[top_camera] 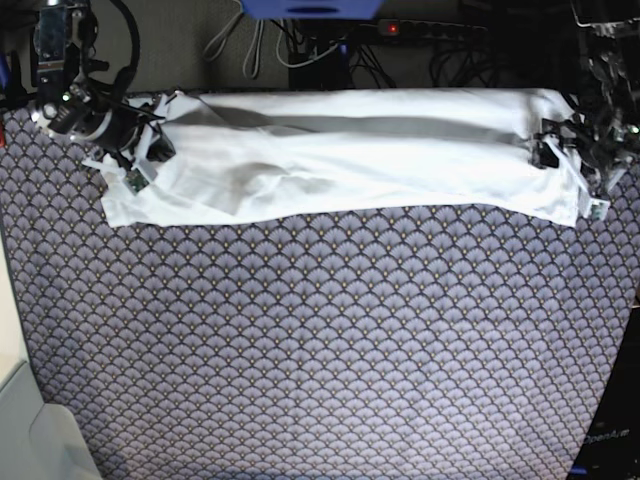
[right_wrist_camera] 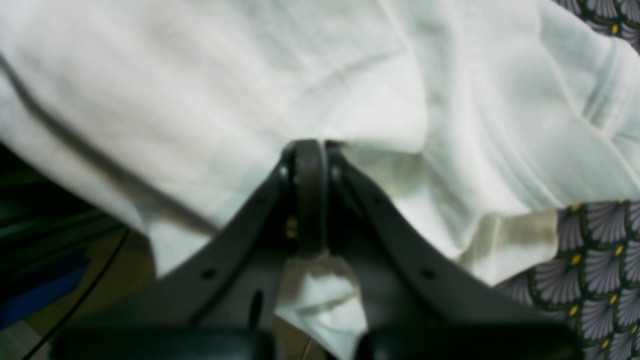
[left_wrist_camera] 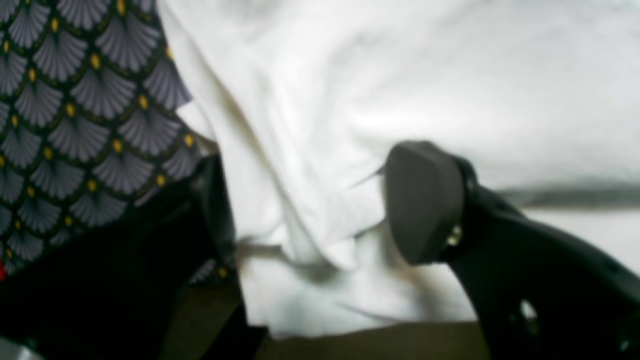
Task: Fold the T-shirt properly
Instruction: 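Hold the folded end down with the right gripper, left gripper holding its end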
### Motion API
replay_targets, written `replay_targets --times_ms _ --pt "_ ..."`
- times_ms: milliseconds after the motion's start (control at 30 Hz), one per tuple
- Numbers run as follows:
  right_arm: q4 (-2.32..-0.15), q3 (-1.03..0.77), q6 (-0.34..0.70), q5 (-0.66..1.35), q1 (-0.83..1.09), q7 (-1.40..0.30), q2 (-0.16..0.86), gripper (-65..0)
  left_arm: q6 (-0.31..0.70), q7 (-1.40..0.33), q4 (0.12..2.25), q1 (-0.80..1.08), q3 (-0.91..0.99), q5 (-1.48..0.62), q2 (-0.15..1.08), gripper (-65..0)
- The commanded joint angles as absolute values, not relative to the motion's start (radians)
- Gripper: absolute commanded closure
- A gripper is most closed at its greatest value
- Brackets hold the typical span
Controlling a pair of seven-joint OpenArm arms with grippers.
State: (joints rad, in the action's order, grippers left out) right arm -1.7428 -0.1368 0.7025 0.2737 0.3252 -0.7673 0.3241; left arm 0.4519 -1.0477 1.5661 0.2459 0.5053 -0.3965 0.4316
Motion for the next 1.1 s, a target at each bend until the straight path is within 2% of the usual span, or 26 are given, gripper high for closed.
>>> replay_targets --times_ms 0,400,667,1067 --pt "-1.758 -0.142 0.698 0.283 0.318 -0.757 0.338 0.0 0.449 -1.04 1.583 0.242 0.539 -0.395 0.453 -45.2" --pt "-1.758 -0.142 0.698 0.283 0.317 -0.756 0.338 0.0 0.449 -1.035 1.569 0.26 0.582 -0.395 0.429 -45.2" --pt "-1.758 -0.142 0.698 0.283 0.32 -0.756 0.338 0.0 0.453 -1.029 1.461 0.229 0.581 -0.395 0.418 -45.2" --pt "-1.758 -0.142 0.698 0.283 0.32 -0.756 0.338 0.0 0.449 -1.027 1.408 0.223 0.581 -0.395 0.417 -45.2"
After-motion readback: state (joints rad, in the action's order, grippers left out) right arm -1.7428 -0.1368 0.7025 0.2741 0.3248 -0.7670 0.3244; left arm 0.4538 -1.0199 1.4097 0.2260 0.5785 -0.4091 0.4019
